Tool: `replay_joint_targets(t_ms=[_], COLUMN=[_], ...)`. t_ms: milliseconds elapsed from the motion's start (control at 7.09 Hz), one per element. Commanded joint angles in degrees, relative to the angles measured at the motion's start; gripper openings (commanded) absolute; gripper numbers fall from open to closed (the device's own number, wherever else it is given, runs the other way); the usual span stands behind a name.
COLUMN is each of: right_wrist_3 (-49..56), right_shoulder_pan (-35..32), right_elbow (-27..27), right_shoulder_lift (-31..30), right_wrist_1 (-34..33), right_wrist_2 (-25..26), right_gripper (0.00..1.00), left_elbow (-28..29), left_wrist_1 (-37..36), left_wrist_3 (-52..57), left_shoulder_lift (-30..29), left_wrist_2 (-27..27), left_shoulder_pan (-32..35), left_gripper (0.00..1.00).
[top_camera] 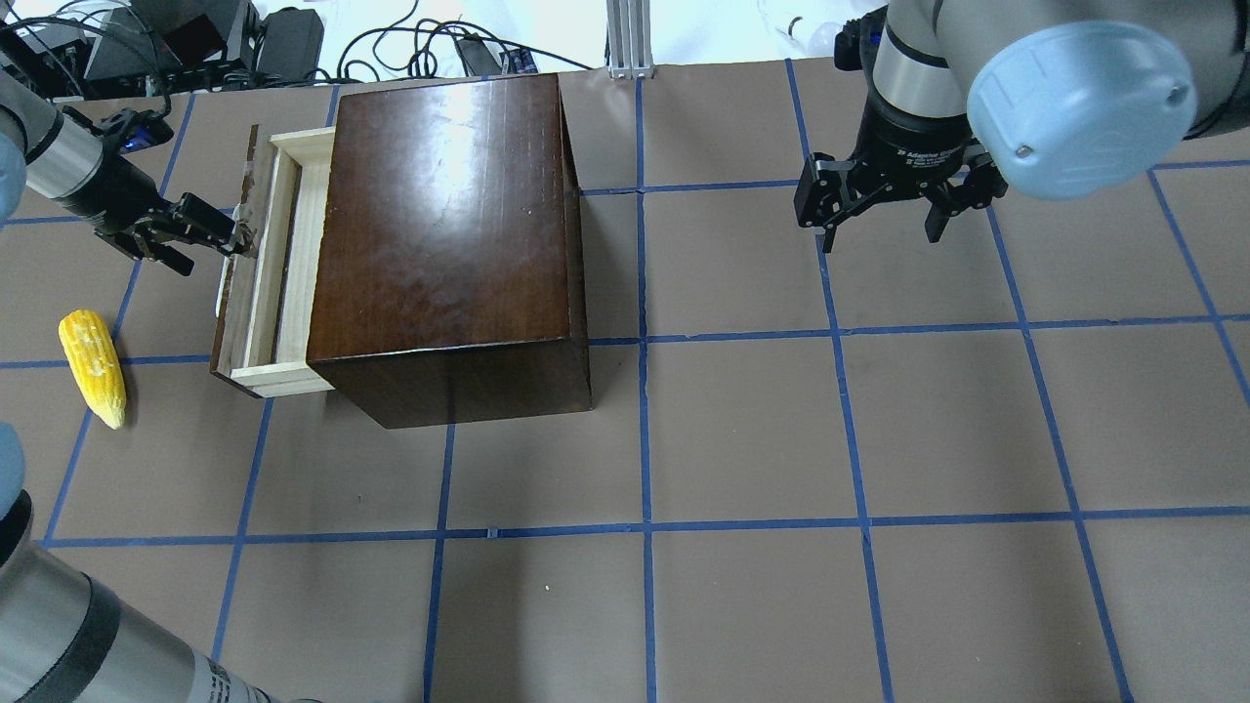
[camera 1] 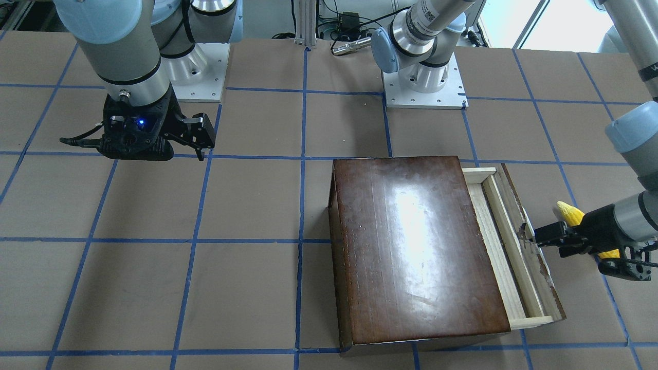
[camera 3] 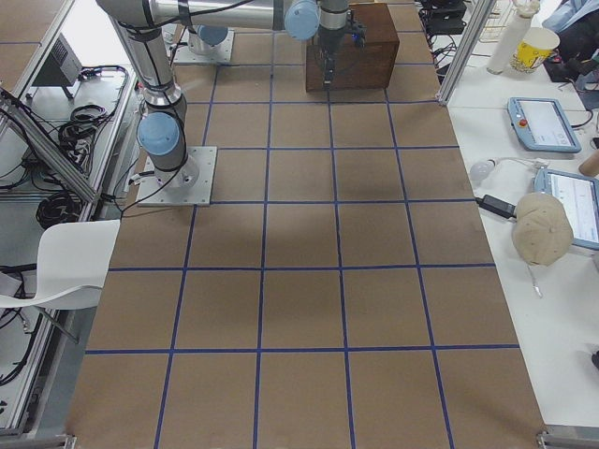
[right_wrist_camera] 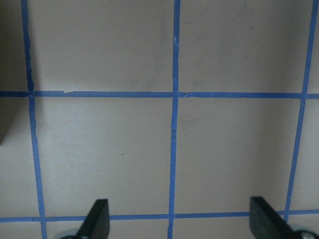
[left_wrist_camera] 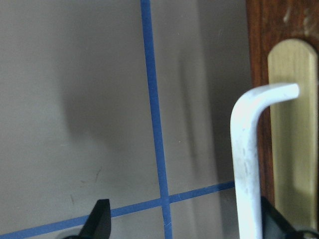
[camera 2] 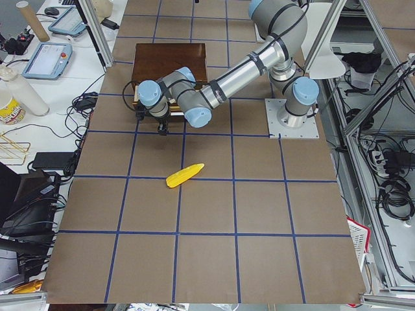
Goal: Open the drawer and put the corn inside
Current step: 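Pull the drawer outward from the cabinet with the left gripper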
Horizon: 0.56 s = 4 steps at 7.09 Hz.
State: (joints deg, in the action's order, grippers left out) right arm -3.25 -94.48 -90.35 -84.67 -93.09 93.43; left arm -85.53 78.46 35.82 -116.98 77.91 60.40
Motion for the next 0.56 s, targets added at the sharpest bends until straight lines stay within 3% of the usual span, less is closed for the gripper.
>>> replay_joint_targets(t_ms=[0, 423], right_wrist_3=[0.0, 0.0], right_shoulder_pan=[0.0, 0.0], right_elbow=[0.0, 0.0], right_shoulder_lift=[0.03, -0.06], right_wrist_1=[0.02, 0.02], right_wrist_2=[0.0, -0.09], right_gripper=[1.0, 1.0], left_elbow=[0.54, 0.45], left_wrist_1=[0.2, 0.46], left_wrist_3=[0.57, 1.27], left_shoulder_lift=[-0.09, -0.09], left_wrist_2=[1.02, 0.93], left_shoulder_pan=[-0.46, -1.78], left_gripper=[1.0, 1.0])
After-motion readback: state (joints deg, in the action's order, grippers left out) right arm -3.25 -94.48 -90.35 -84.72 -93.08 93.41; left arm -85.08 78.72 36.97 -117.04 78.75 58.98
